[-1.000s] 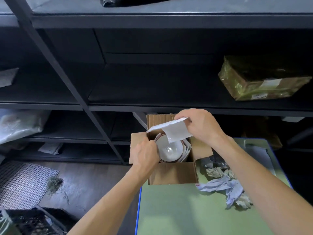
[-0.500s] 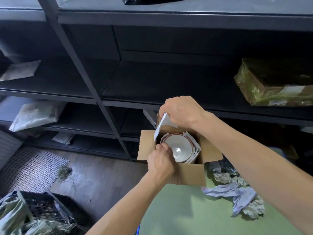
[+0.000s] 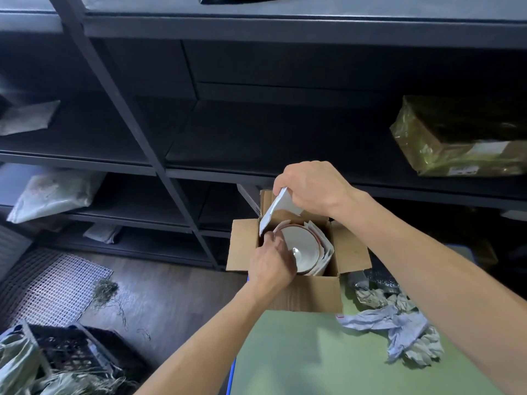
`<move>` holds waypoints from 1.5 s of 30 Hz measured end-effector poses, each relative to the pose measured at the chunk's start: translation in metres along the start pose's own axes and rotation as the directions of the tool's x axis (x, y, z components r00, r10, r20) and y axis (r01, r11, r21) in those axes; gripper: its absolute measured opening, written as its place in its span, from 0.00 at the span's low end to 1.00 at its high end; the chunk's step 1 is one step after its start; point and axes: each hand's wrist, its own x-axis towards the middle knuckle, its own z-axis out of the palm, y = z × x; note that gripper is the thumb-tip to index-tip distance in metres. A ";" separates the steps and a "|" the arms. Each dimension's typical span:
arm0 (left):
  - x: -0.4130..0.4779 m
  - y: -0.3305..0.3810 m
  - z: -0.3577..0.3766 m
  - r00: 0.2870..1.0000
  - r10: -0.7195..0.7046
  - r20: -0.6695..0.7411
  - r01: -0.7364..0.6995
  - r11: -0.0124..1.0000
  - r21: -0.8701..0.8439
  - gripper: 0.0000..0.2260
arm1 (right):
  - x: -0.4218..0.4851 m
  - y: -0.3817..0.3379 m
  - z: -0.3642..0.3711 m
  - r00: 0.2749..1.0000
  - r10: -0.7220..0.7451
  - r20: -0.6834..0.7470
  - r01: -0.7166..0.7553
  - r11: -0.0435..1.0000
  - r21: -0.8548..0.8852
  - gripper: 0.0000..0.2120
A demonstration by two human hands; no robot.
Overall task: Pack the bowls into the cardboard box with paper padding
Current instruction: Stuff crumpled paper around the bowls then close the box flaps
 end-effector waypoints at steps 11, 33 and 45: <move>-0.049 0.004 -0.026 0.999 0.045 -0.013 -0.042 0.982 0.184 0.19 | 0.015 -0.020 0.004 0.975 -0.172 0.140 0.173 0.985 0.008 0.20; -0.058 -0.020 -0.022 0.984 -0.158 0.086 0.152 0.986 0.068 0.11 | 0.008 -0.002 0.004 0.966 -0.202 0.160 0.205 0.979 0.000 0.15; -0.057 -0.029 -0.036 0.981 -0.191 0.017 0.192 0.981 -0.033 0.10 | 0.013 -0.020 0.017 0.923 -0.313 0.225 0.306 0.950 0.064 0.14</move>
